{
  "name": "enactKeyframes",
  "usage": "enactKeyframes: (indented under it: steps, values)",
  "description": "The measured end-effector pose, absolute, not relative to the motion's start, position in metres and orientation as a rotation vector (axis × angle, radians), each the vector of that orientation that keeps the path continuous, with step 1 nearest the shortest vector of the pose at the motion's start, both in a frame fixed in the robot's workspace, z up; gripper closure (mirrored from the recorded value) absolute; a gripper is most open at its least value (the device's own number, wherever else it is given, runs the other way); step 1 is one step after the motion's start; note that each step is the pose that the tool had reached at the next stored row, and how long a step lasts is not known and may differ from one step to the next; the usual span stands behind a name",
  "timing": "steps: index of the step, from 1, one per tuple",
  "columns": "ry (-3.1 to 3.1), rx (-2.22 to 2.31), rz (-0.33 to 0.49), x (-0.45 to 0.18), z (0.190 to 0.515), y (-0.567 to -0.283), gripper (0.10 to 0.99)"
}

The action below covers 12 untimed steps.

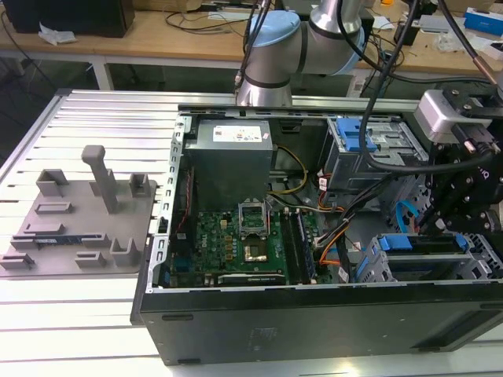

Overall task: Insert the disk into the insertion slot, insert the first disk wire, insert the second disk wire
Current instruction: 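Insert the second disk wire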

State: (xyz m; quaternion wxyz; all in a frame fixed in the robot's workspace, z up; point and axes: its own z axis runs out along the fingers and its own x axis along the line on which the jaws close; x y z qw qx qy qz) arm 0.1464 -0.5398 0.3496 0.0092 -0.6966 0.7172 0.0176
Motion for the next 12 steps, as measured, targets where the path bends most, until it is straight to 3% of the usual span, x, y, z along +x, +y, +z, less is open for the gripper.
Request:
enactKeyframes:
  steps: [12]
  values:
    - [2.240, -2.176, 0.055, 0.1498, 0.3488, -0.5417, 0.925]
